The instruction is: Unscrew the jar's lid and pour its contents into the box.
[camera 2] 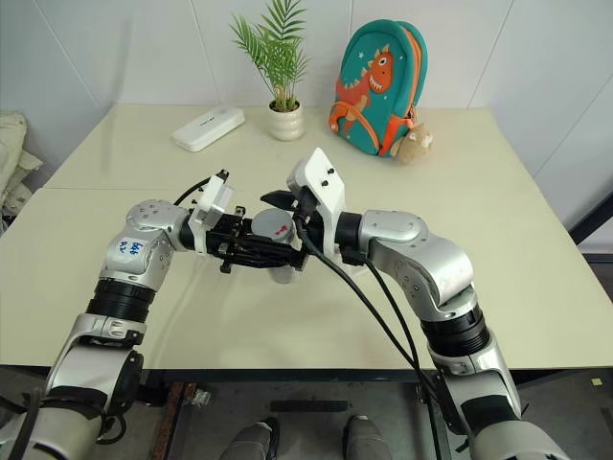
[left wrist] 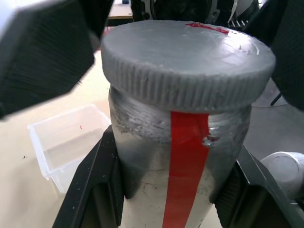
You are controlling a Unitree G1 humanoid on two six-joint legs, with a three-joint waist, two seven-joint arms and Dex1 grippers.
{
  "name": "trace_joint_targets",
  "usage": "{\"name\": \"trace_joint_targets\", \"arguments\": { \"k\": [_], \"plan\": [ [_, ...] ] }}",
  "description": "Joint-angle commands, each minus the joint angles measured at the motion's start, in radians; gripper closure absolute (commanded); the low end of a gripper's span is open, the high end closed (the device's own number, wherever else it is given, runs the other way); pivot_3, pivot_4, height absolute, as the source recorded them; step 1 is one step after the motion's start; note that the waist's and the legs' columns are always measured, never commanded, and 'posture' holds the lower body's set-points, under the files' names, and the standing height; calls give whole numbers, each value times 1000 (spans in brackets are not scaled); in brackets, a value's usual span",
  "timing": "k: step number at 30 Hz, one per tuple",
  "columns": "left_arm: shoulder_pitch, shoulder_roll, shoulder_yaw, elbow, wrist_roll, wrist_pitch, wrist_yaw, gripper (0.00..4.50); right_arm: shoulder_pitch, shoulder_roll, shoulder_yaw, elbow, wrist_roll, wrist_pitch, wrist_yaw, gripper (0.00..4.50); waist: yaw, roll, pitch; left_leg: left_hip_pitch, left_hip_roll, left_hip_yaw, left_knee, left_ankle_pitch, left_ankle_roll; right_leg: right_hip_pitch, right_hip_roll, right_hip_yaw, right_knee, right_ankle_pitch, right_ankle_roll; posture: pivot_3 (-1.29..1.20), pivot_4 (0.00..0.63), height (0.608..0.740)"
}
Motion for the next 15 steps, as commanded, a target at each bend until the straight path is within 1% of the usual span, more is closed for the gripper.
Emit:
{"name": "trace_joint_targets", "arguments": {
  "k": [1,5,15],
  "plan": [
    [-25,12,-3,-27,-5,13,-7,2563,-28,12,-10,2,-13,-35,5,16,0,0,0,0,0,0,0,0,0,0,0,0,0,0,0,0,150,740],
    [-21,18,-6,-36,-6,31,-7,2563,-31,14,-12,15,-23,-41,9,16,-1,0,0,0,0,0,0,0,0,0,0,0,0,0,0,0,150,740],
    [-10,29,-3,-59,-14,75,-7,2563,-6,-33,-39,-9,-26,-23,6,16,0,0,0,0,0,0,0,0,0,0,0,0,0,0,0,0,150,740]
  ]
}}
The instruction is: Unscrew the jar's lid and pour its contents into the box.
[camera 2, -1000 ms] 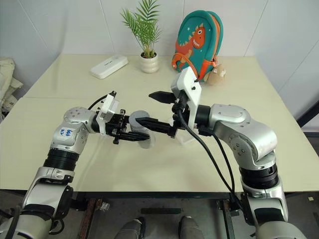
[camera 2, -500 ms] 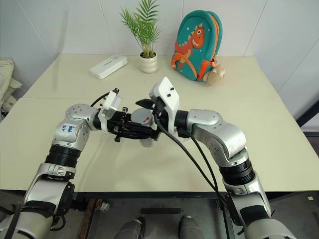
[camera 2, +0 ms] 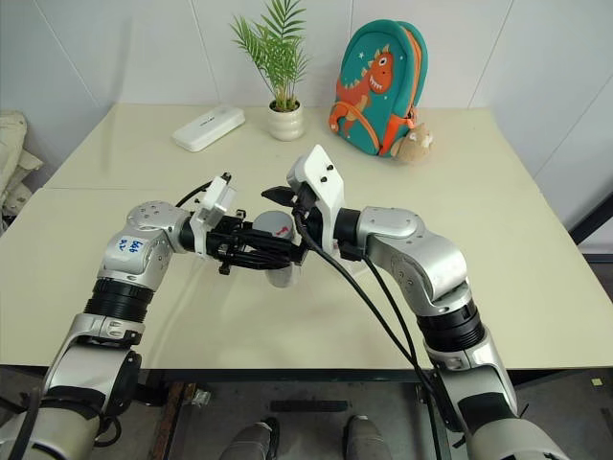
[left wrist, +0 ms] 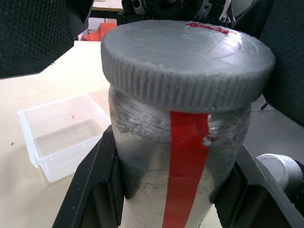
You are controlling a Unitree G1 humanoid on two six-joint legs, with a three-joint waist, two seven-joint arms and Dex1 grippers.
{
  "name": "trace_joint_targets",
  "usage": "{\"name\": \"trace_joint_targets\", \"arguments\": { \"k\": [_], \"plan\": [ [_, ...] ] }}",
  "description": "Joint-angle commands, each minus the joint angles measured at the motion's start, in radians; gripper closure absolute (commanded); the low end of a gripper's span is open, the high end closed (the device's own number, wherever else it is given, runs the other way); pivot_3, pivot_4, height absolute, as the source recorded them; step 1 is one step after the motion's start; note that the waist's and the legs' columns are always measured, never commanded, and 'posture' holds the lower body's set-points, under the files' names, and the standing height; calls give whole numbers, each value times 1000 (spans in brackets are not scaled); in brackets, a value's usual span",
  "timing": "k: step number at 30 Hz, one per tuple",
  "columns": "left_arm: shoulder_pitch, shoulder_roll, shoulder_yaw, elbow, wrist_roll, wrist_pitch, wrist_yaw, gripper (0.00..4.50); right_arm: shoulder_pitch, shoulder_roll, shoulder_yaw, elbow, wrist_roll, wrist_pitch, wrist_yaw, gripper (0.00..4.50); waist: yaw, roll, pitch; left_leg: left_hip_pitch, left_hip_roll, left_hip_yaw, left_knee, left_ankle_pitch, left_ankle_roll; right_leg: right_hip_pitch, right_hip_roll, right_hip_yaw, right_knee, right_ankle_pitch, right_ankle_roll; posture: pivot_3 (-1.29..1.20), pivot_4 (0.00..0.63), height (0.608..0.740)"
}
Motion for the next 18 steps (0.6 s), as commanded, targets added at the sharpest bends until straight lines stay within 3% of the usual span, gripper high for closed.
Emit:
{"name": "trace_joint_targets", "arguments": {
  "k": [1,18],
  "plan": [
    [-9,23,10,-48,-14,4,-9,2563,2,-35,-45,-44,-5,-1,-7,16,0,0,0,0,0,0,0,0,0,0,0,0,0,0,0,0,150,740],
    [-8,29,16,-23,-10,-37,9,2563,67,-175,-132,-187,73,102,-33,16,1,0,0,0,0,0,0,0,0,0,0,0,-1,0,0,0,150,740]
  ]
}}
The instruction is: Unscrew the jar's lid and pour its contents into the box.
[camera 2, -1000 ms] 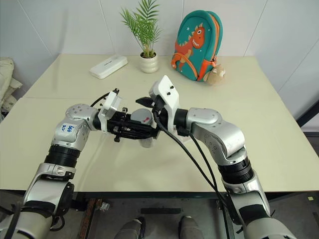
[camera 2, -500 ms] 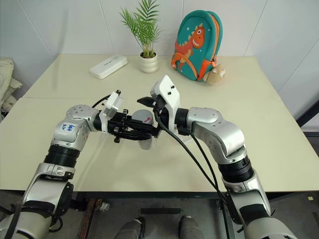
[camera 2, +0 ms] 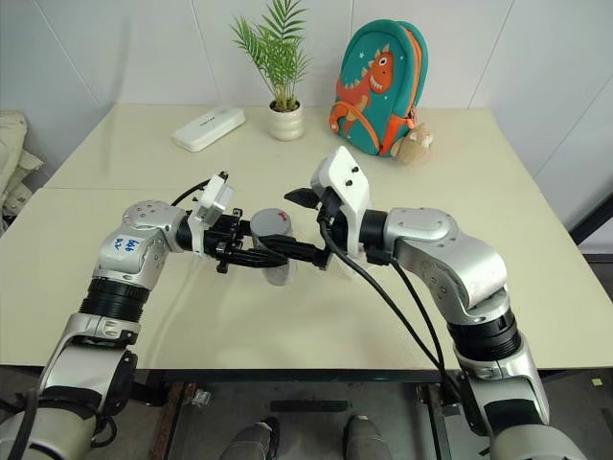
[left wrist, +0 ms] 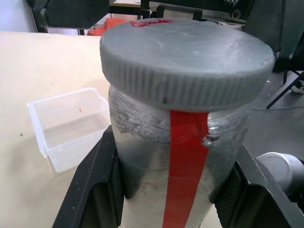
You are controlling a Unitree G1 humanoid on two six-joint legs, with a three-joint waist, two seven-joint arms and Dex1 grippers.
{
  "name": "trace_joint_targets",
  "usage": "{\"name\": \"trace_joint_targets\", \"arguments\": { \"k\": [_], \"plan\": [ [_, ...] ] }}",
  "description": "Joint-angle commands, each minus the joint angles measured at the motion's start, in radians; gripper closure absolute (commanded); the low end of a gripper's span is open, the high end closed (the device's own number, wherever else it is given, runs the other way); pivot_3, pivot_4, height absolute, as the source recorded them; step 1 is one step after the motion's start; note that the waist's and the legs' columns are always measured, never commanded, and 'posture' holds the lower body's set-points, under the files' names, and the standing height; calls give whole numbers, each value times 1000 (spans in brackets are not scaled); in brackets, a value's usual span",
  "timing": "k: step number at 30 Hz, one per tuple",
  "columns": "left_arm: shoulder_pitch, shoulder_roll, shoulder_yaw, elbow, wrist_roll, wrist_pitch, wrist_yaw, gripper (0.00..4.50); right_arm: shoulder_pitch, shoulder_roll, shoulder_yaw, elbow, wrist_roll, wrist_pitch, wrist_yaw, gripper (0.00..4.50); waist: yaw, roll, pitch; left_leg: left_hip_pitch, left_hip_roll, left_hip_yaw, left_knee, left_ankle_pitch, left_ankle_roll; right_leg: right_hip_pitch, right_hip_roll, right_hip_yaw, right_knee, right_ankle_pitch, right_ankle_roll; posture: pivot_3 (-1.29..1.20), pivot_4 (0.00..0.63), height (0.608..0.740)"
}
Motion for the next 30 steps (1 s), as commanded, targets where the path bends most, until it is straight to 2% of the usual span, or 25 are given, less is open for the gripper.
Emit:
{"name": "trace_joint_targets", "arguments": {
  "k": [1,8,12,18,23,30],
  "plan": [
    [-9,8,16,-18,-10,-28,-11,2563,12,-36,-75,-56,19,27,-32,16,0,0,0,0,0,0,0,0,0,0,0,0,0,0,0,0,150,740],
    [-16,9,19,5,-5,-44,-6,2563,10,-62,-121,-115,82,84,-42,16,0,0,0,0,0,0,0,0,0,0,0,0,0,0,0,0,150,740],
    [-19,6,16,7,-6,-51,-9,2563,-15,-20,-133,-113,121,93,-68,16,-1,0,0,0,0,0,0,0,0,0,0,0,0,0,0,0,150,740],
    [-32,-8,10,18,-4,-64,-11,2563,-40,44,-65,-50,101,48,-50,16,-1,0,0,0,0,0,0,0,0,0,0,0,0,0,0,0,150,740],
    [-36,-16,6,16,-4,-68,-10,2563,-52,65,12,9,73,0,18,16,-1,0,0,0,0,0,0,0,0,0,0,0,0,0,0,0,150,740],
    [-20,-17,6,-13,-7,-61,-8,2563,-98,96,57,105,9,-73,63,16,-2,0,0,0,0,0,0,0,0,0,0,0,0,0,0,0,150,740]
  ]
}}
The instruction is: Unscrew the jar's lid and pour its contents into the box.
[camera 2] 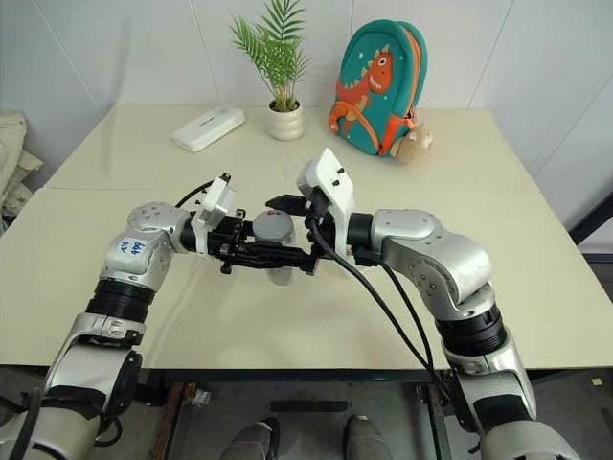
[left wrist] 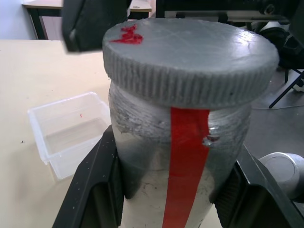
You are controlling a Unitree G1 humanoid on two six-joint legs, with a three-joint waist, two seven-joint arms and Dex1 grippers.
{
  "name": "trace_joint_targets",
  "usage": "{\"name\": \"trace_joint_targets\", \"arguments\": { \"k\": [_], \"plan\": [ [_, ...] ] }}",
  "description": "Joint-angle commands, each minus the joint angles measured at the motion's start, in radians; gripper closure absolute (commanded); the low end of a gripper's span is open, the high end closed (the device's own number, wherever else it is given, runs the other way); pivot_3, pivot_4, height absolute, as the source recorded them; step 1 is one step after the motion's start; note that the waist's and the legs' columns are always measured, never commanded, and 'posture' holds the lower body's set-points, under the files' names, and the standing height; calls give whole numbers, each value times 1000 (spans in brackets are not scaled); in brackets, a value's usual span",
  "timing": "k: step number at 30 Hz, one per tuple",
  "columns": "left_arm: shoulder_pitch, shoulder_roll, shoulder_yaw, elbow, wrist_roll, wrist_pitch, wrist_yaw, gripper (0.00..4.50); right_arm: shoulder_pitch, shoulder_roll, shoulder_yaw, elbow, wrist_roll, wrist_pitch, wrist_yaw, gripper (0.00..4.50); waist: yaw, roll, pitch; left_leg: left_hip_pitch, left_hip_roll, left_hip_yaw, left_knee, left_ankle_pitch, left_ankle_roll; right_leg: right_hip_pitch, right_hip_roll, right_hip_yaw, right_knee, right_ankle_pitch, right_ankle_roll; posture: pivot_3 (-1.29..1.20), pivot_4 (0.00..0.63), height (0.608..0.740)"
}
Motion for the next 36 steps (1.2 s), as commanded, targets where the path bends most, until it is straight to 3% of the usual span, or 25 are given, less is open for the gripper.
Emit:
{"name": "trace_joint_targets", "arguments": {
  "k": [1,16,36],
  "plan": [
    [-14,7,8,-54,-8,-7,0,2563,-46,18,14,25,-30,-54,29,16,-1,0,0,0,0,0,0,0,0,0,0,0,0,0,0,0,150,740],
    [-8,8,7,-59,-4,-15,0,2563,-89,73,27,131,-122,-116,45,16,0,0,0,0,0,0,0,0,0,0,0,0,0,0,0,0,150,740],
    [-9,3,7,-50,1,-21,0,2563,-18,-86,-50,10,-91,-30,37,16,0,0,0,0,0,0,0,0,0,0,0,0,0,0,0,0,150,740]
  ]
}}
